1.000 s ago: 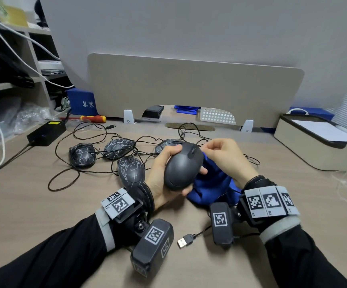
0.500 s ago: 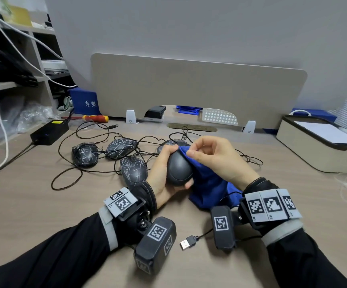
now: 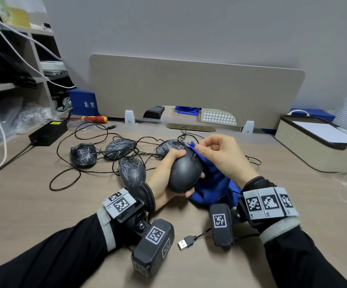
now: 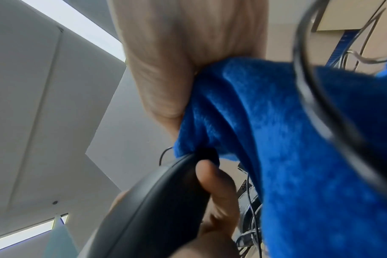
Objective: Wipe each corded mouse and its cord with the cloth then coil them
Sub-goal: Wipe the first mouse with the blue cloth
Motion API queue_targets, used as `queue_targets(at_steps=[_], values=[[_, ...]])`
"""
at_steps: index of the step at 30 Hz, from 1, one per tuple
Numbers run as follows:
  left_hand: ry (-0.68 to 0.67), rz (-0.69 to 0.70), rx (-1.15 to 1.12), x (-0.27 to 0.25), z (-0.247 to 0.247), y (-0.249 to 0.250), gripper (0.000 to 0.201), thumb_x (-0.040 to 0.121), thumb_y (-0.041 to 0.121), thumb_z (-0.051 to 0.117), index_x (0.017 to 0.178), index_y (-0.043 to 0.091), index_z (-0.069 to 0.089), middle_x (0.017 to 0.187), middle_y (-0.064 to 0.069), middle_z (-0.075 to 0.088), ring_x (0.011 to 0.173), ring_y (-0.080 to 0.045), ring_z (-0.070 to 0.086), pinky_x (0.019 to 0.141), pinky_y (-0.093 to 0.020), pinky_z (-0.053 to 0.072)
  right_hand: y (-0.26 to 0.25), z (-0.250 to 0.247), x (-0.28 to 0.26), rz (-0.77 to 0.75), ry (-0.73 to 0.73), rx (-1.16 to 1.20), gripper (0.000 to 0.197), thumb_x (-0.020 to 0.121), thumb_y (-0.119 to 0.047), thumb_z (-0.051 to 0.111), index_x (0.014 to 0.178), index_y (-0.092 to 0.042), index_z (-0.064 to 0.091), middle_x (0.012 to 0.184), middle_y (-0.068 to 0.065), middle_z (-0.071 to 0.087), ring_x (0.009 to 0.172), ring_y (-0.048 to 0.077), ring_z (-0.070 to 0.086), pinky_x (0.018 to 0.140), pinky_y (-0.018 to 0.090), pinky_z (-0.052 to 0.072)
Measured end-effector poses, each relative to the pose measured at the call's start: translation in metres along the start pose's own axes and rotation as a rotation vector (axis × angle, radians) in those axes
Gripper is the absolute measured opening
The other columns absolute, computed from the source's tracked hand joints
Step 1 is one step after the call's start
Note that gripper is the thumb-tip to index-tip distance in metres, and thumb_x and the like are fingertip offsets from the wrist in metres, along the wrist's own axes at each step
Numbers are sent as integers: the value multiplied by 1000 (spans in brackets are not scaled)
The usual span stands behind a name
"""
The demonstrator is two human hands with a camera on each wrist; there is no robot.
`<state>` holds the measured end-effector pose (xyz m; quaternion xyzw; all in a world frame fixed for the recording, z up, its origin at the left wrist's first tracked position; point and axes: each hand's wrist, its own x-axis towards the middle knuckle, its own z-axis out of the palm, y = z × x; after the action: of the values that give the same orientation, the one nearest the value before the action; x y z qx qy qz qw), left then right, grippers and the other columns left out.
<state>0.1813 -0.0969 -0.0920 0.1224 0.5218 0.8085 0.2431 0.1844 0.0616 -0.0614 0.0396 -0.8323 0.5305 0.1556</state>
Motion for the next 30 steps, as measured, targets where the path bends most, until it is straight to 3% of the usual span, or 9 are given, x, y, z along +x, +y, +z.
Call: queue_targets(at_steps=[3, 6, 11, 16, 20, 22, 26, 30], values=[[4, -14, 12, 0, 0, 0, 43, 94, 43, 43, 89, 11, 71, 84, -24, 65, 50, -26, 45, 40, -22, 36, 2, 1, 1, 28, 23, -37, 17, 92, -16, 70, 77, -14, 63, 72, 8, 59, 65, 15, 49, 63, 28, 41], [35, -13, 37, 1, 0, 0, 37, 91, 45, 49, 87, 16, 72, 86, -23, 66, 52, -26, 48, 42, -21, 37, 3, 2, 2, 54, 117, 0, 20, 95, -14, 66, 76, -16, 61, 72, -2, 61, 62, 5, 52, 61, 15, 43], [17, 5, 71, 0, 3, -1, 40, 80, 45, 58, 96, 10, 68, 85, -21, 69, 50, -23, 59, 41, -23, 39, 7, 0, 5, 112, 188, 96, 16, 98, -16, 62, 81, -14, 63, 78, -2, 62, 71, 6, 55, 61, 7, 44], [35, 22, 48, 1, 2, -1, 29, 93, 34, 50, 93, 11, 69, 79, -17, 71, 62, -23, 67, 52, -28, 46, 2, -1, 1, 126, 134, 225, 10, 93, -17, 69, 86, -10, 68, 75, -1, 67, 64, 1, 61, 63, 12, 49], [31, 18, 35, 0, 0, -1, 30, 92, 34, 49, 90, 12, 69, 75, -15, 69, 62, -23, 67, 52, -28, 41, -1, -4, 0, 177, 28, 360, 14, 85, -7, 75, 98, -4, 71, 87, 9, 72, 78, 17, 67, 80, 30, 54], [15, 3, 30, -1, 1, 0, 30, 92, 33, 48, 92, 11, 68, 75, -15, 69, 61, -22, 68, 52, -27, 41, -2, -6, 0, 196, 75, 391, 20, 82, 0, 75, 101, -2, 70, 88, 12, 72, 76, 19, 68, 76, 29, 56], [5, -52, 15, -3, 1, 1, 36, 91, 35, 46, 99, 8, 68, 75, -19, 68, 60, -25, 66, 47, -25, 43, -4, -4, -1, 231, 84, 395, 12, 85, 3, 71, 92, -7, 69, 81, 7, 70, 66, 14, 67, 63, 21, 56], [-2, -77, -50, -6, -6, 5, 43, 92, 35, 42, 88, 9, 77, 79, -24, 65, 68, -32, 52, 40, -24, 42, -7, 0, -3, 237, 80, 398, 12, 88, 4, 68, 91, -7, 65, 76, 3, 68, 61, 10, 65, 57, 20, 54]])
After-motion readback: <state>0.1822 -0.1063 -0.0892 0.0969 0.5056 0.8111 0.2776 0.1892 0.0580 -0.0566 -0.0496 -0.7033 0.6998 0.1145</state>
